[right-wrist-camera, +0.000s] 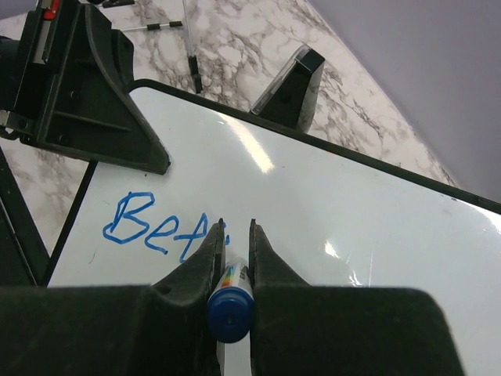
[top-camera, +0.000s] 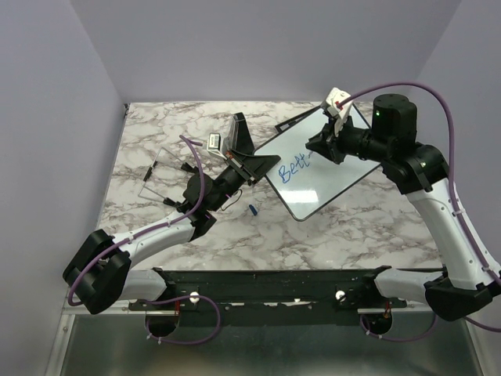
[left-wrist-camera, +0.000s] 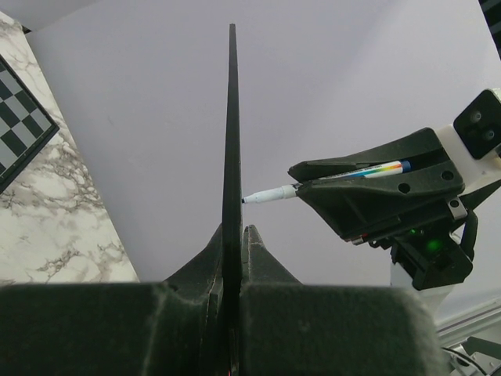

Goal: Write a sentence on the whiteboard

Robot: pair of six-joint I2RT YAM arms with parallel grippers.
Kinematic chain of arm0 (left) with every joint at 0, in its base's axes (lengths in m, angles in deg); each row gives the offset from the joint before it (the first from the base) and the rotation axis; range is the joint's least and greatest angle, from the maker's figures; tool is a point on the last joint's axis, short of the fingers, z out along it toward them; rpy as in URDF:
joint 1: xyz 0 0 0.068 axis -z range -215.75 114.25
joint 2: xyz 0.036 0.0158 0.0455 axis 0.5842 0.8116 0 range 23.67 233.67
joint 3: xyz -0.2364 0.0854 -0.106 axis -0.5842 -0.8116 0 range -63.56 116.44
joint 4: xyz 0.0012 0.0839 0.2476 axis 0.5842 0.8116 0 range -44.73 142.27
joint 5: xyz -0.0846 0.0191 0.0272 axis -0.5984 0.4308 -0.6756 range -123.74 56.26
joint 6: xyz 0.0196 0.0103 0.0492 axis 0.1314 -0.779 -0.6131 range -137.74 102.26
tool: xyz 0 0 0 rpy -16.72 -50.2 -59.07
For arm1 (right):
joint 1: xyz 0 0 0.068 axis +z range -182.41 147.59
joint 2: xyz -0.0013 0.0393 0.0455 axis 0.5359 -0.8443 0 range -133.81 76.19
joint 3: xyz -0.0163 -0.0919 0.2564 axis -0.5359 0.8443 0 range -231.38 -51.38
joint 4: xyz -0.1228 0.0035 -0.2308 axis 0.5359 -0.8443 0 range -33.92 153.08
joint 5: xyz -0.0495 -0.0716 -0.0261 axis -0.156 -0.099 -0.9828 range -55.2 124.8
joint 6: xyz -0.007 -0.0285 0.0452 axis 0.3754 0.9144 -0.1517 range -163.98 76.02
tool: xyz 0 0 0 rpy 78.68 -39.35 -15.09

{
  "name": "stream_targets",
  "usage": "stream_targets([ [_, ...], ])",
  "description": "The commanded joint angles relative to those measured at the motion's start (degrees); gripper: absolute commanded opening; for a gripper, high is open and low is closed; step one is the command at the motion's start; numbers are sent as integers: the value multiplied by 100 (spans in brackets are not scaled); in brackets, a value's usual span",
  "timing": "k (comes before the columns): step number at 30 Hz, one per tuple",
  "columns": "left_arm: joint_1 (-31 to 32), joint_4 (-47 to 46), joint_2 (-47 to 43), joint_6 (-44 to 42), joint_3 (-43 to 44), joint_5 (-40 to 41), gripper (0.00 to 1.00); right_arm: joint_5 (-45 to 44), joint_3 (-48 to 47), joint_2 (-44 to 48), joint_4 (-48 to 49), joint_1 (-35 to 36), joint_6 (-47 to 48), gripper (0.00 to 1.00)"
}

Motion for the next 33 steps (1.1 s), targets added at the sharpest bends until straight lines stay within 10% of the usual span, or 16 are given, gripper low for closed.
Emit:
stream_targets([
  [1, -2, -988, -149, 310, 83, -78, 0, -282, -199, -121, 16, -31, 98, 1],
  [33, -55, -1093, -53, 372, 65, -69, 0, 167, 530, 309, -248, -31, 177, 1],
])
